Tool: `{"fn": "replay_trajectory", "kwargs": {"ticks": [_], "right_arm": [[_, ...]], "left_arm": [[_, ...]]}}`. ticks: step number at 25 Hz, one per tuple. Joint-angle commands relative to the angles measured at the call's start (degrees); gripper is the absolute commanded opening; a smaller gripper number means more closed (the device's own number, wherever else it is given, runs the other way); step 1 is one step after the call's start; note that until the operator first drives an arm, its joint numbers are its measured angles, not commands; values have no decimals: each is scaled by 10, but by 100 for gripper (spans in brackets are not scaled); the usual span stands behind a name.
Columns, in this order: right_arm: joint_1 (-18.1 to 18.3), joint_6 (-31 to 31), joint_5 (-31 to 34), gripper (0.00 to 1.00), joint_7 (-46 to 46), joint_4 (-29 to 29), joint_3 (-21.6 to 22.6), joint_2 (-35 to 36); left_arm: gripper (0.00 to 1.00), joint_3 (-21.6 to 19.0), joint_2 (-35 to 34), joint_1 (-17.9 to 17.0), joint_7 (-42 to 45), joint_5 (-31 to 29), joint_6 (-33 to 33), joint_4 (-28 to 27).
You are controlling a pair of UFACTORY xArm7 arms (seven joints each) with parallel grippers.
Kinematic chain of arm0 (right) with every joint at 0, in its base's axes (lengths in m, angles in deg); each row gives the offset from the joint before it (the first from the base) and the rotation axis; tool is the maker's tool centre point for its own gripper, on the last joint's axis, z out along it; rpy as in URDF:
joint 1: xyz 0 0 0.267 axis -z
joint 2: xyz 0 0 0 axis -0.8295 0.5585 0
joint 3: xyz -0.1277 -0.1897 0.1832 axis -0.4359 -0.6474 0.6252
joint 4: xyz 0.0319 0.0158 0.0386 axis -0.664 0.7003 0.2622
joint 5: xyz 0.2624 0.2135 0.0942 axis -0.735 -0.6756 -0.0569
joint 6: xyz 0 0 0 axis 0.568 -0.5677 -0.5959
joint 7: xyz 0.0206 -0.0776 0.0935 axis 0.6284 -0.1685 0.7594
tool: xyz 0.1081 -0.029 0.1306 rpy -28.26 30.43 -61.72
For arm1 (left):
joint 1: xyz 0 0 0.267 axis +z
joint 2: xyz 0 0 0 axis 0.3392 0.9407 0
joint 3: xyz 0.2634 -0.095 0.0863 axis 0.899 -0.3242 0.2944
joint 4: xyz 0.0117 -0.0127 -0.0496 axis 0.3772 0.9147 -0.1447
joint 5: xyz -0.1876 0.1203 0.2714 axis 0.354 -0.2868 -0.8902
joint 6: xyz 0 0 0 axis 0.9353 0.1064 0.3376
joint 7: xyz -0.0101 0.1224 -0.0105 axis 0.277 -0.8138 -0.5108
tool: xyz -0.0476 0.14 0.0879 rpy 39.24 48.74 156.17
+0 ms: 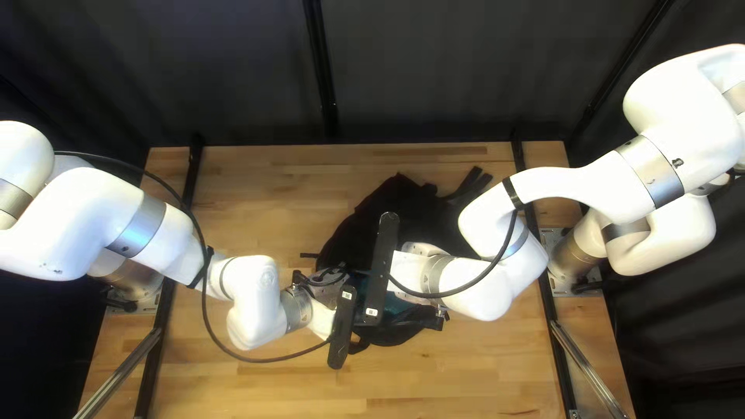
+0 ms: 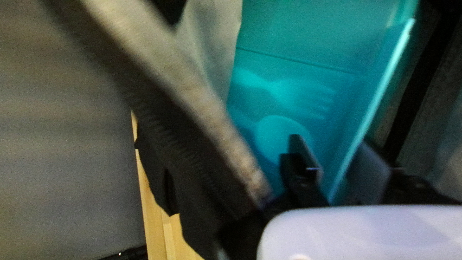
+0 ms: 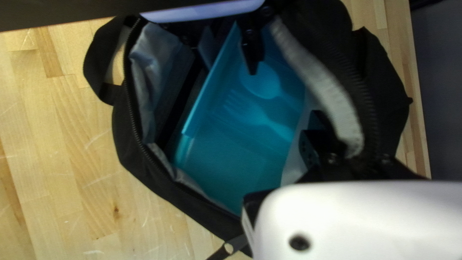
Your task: Remove a lunch box from a kids backpack
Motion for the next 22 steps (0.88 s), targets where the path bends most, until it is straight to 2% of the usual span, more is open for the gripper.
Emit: {"fn": "replay_trajectory", "kwargs": {"ticks": [1, 7, 13, 22], "right_arm": [[1, -1, -3, 0, -4, 4, -3, -7], [5, 4, -4, 0, -5, 15, -9, -14], [7, 6, -7, 0, -8, 21, -14, -19], [11, 25, -5, 0, -3, 37, -21, -15]], "left_arm": [[0, -14, -25, -11, -44, 48, 14, 2], [0, -25, -73, -20, -103, 106, 30, 23], [0, -30, -75, -25, -108, 116, 44, 19], [0, -46, -101, -44, -96, 134, 101, 32]]}}
